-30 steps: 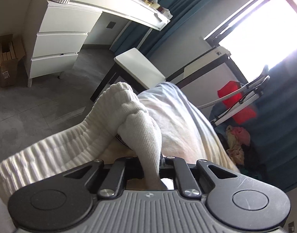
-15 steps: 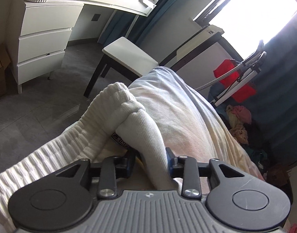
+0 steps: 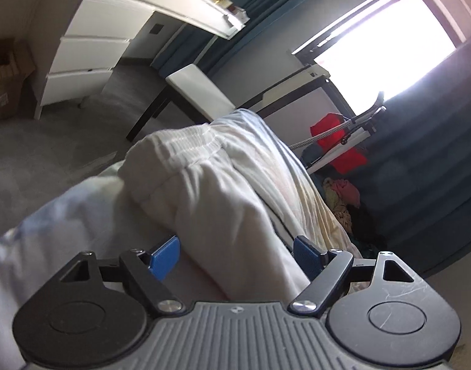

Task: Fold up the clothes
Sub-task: 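Carry both held cuffs toward the waistband with both tools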

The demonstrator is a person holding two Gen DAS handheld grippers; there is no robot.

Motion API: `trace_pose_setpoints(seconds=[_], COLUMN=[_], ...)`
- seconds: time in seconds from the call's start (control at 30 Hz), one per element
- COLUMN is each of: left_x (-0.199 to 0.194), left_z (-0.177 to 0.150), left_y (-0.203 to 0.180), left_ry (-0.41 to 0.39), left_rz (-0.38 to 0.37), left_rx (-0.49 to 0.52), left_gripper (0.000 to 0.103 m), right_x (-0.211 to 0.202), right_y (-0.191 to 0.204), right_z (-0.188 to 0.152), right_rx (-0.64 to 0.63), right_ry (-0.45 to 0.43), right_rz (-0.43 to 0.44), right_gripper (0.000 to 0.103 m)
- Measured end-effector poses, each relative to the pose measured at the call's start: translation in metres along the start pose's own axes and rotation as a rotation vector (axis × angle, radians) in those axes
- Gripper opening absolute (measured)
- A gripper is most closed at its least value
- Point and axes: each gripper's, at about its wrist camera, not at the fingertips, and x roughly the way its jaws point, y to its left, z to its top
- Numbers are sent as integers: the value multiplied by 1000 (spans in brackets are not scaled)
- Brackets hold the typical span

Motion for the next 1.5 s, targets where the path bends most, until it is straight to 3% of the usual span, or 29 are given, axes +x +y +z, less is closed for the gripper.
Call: trace_pose_setpoints(seconds=[0.17, 0.3, 0.37, 0.43, 0.5, 0.53, 0.6, 0.67, 0.7, 0.77, 0.93, 1.1, 1.3, 1.4, 1.5], left_x=[26, 45, 52, 60, 69, 71, 74, 73, 69, 55, 17, -59, -150, -166, -171], left_z=[-12, -9, -5, -1, 3, 3, 3, 2, 2, 5, 17, 7, -7, -24, -34], left_y=[28, 29, 21, 10, -2, -7, -17, -26, -30, -38, -64, -40, -6, 31, 64], left_ry=[35, -29, -77, -114, -141, -155, -184, -208, -219, -238, -252, -206, -142, -59, -23], left_rz=[55, 37, 53, 65, 97, 122, 185, 244, 254, 253, 260, 244, 243, 277, 241], left_rx=[-130, -113, -72, -51, -46, -46, -43, -39, -50, -65, 7, 11, 40, 48, -15], left_gripper=[79, 80, 69, 69, 67, 61, 49, 32, 29, 20, 16, 16, 16, 16, 17], right_x=[17, 51, 66, 80, 92, 98, 107, 110, 108, 100, 53, -1, -74, -101, -107], right_y=[-4, -12, -14, -16, -20, -22, -26, -23, -19, -10, 13, 8, -36, -70, -103], right_z=[-24, -35, -35, -32, -27, -24, -18, -12, -9, -4, 12, 16, 6, -10, -26], right_rx=[-20, 16, 0, -1, 12, 19, 50, 35, 12, -19, -96, -113, -59, -8, 57], right_ry=[56, 63, 27, -17, -53, -70, -86, -85, -86, -89, -110, -110, -77, -69, -45], right_rz=[-3, -7, -8, 32, 49, 55, 60, 48, 41, 39, 118, 113, 118, 143, 145], right_gripper=[85, 84, 83, 79, 68, 64, 43, 28, 23, 17, 15, 15, 14, 15, 15])
